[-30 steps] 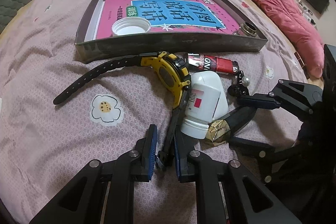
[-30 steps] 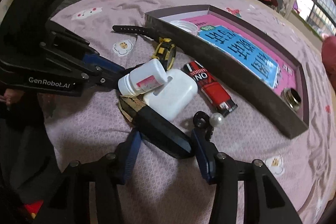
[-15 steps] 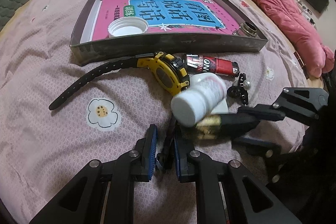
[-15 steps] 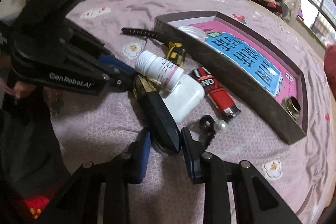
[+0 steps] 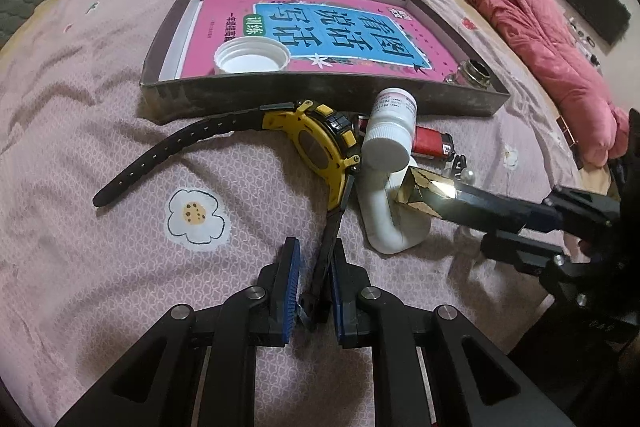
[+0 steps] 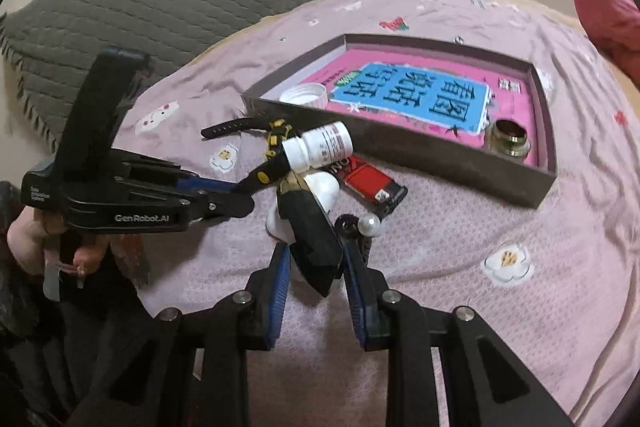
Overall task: Organize rigid objects
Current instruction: 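Close the right tool on the black gold-ended case and lift it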
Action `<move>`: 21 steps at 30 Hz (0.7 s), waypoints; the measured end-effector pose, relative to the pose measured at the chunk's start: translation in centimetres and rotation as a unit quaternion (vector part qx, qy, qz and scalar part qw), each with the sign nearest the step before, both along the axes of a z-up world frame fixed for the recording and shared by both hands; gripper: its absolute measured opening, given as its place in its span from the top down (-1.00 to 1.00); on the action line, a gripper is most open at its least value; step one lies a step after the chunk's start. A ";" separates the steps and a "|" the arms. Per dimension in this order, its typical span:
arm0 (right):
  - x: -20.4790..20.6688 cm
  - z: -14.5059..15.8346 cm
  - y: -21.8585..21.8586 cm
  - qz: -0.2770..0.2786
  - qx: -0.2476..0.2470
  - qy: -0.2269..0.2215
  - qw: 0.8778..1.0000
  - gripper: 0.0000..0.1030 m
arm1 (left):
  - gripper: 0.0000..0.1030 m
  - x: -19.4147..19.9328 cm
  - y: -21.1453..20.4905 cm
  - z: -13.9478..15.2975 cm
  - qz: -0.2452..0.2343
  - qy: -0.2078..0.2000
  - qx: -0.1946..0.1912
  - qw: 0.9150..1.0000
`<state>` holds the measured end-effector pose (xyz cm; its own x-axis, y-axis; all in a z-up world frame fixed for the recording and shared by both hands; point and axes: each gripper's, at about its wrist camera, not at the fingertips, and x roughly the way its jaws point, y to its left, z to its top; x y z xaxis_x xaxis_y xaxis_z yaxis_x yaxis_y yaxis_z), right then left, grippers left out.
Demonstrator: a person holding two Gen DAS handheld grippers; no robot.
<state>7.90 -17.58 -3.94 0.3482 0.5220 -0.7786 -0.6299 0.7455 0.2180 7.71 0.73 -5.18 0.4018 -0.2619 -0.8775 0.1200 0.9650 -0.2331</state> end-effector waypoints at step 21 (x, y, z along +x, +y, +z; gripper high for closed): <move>-1.4 -2.3 5.4 0.090 -0.058 -0.016 0.994 0.51 | 0.72 0.0 0.4 -0.1 0.004 0.003 -0.013 1.000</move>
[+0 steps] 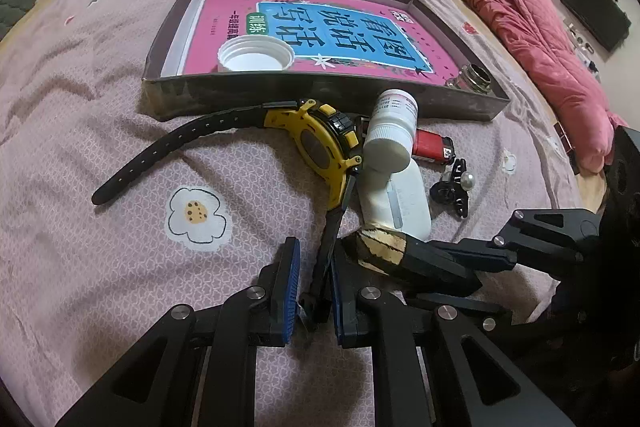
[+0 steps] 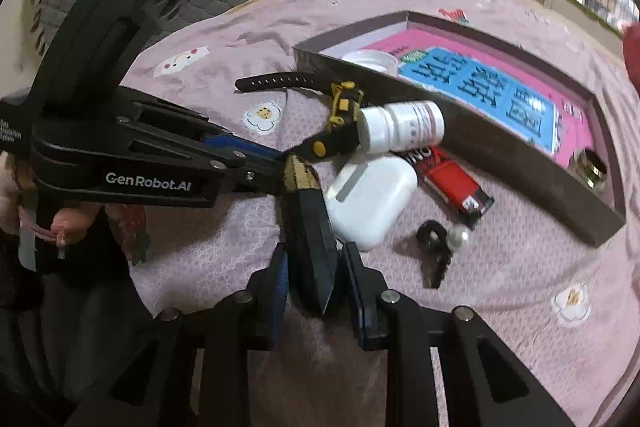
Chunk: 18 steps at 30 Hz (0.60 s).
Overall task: Organize rigid objects
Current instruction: 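Close the right tool on the black gold-ended case and lift it, then close the left tool on the yellow watch while the right tool holds the case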
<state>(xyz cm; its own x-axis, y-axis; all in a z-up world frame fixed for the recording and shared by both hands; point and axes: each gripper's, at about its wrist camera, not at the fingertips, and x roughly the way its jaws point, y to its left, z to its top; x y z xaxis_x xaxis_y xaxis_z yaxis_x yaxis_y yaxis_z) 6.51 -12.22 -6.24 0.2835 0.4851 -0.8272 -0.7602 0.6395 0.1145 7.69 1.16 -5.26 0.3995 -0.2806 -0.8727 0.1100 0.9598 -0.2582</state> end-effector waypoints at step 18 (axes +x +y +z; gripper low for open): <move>2.5 3.4 -4.5 -0.085 0.146 0.033 0.985 0.55 | 0.73 -0.1 0.9 2.1 0.023 -0.026 -0.042 0.998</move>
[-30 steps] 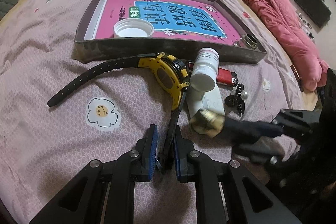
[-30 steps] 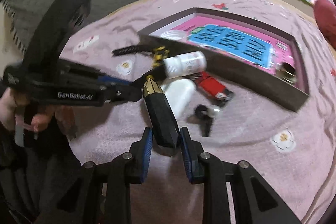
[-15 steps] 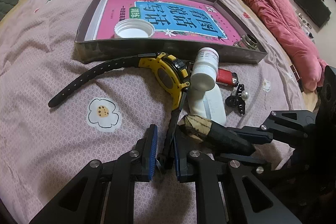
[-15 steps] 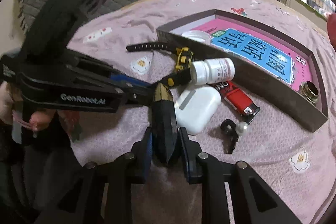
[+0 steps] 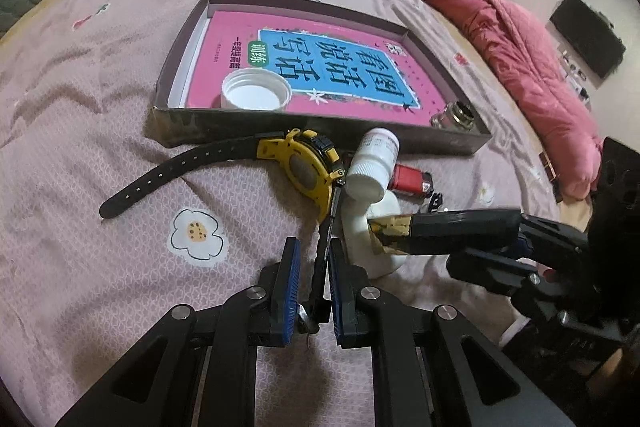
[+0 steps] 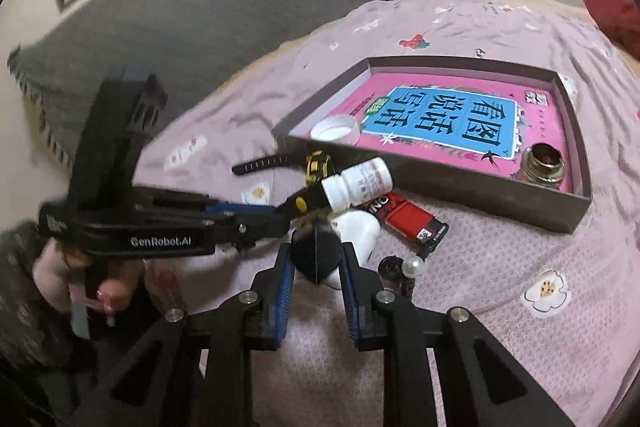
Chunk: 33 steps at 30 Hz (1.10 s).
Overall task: Organize rigid objects
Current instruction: 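Close the left tool on the yellow watch while the right tool holds the case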
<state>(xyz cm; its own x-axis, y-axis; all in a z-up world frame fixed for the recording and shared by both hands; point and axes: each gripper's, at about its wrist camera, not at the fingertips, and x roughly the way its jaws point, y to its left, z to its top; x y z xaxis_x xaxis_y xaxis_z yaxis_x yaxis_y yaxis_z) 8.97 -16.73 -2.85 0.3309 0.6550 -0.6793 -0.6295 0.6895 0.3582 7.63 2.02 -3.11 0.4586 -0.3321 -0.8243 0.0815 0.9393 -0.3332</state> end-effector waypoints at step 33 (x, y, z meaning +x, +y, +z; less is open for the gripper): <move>2.8 1.8 -3.8 -0.095 0.097 -0.005 0.991 0.55 | 0.91 0.1 1.0 0.2 0.016 0.016 -0.078 0.997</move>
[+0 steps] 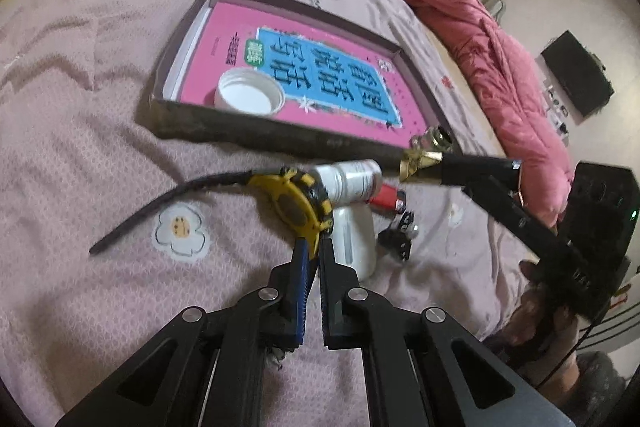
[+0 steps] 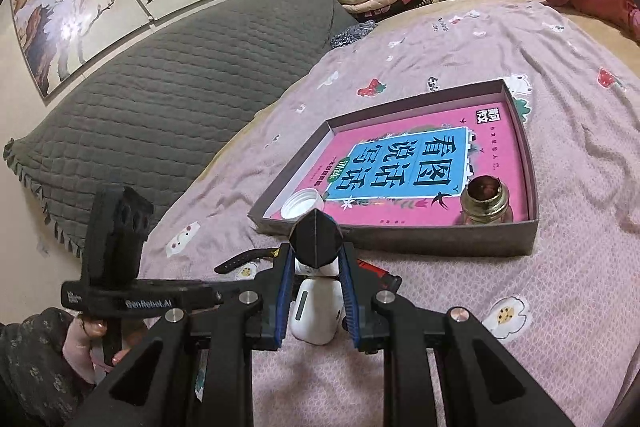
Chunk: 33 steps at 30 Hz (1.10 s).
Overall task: Organize rigid objects
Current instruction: 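Close the left tool on the yellow watch while the right tool holds the case, then lift the yellow watch with the left tool while the right tool carries the case up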
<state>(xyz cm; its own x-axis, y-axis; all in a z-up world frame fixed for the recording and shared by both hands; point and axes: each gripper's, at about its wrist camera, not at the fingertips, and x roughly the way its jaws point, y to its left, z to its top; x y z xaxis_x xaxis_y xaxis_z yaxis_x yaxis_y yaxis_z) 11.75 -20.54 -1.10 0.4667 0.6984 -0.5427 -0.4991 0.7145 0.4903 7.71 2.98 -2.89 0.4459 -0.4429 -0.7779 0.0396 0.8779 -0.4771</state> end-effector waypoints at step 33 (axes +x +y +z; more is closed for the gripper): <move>0.6 -0.3 0.0 -0.014 -0.004 0.002 1.000 0.55 | 0.90 2.1 -4.6 -1.3 -0.038 -0.014 0.127 0.991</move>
<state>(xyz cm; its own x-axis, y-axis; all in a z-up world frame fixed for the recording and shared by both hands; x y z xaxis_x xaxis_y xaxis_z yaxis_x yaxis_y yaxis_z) 12.35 -20.56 -1.43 0.4835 0.6810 -0.5500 -0.4773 0.7318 0.4865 9.79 -1.57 -4.17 0.4414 -0.2666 -0.8568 0.1194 0.9638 -0.2384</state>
